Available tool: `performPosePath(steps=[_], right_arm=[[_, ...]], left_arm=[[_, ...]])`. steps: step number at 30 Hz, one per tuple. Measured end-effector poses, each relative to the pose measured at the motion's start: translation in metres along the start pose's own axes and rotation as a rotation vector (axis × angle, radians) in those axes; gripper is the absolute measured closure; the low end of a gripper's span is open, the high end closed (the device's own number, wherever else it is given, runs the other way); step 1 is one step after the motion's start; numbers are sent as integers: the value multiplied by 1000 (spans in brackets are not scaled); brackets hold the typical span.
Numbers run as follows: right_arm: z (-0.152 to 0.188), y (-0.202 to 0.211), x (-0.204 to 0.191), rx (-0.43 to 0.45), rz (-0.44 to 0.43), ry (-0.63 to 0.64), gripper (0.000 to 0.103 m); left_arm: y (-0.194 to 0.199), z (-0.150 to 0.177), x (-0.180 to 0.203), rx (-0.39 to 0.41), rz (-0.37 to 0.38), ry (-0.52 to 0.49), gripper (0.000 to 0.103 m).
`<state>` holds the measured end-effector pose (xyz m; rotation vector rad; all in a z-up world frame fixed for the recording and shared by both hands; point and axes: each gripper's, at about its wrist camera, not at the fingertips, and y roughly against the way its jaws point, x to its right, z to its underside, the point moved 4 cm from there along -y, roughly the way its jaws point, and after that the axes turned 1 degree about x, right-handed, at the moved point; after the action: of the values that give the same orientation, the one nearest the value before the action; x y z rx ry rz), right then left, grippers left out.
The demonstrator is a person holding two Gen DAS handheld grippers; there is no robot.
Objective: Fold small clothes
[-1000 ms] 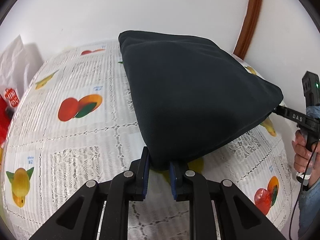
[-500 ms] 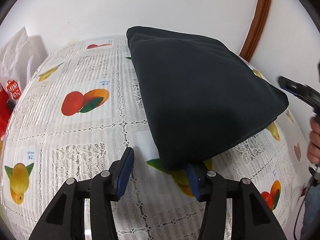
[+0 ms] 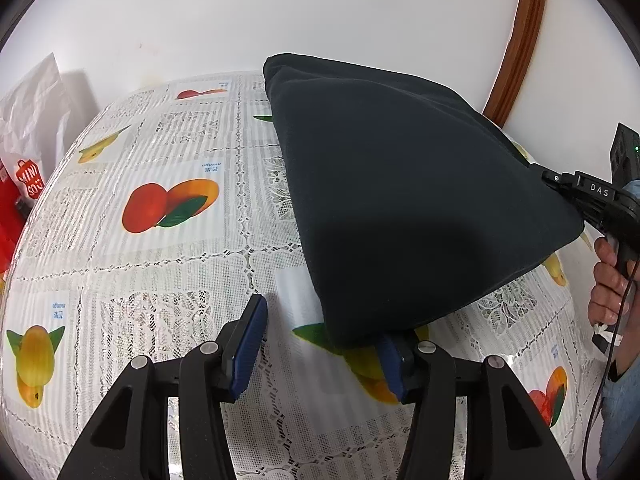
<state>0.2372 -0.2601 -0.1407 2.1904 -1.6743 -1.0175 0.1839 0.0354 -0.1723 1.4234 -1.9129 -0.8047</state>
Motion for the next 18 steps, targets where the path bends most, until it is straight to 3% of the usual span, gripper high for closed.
performPosePath(steps=[3,9,13,18], right_arm=[[-1,-1,-5,-5,23,11,97],[7,6,-17,-29,155,141,96],[14,17,-19,-32,182,178,96],[20,31,-15,-41,188,173,87]], left_arm=[[1,0,0,-7,-3,4,53],[7,2,0,-25,5,16,53],[17,9,-2,-21,47,31,50],[44,16,-4,36,72,39,44]])
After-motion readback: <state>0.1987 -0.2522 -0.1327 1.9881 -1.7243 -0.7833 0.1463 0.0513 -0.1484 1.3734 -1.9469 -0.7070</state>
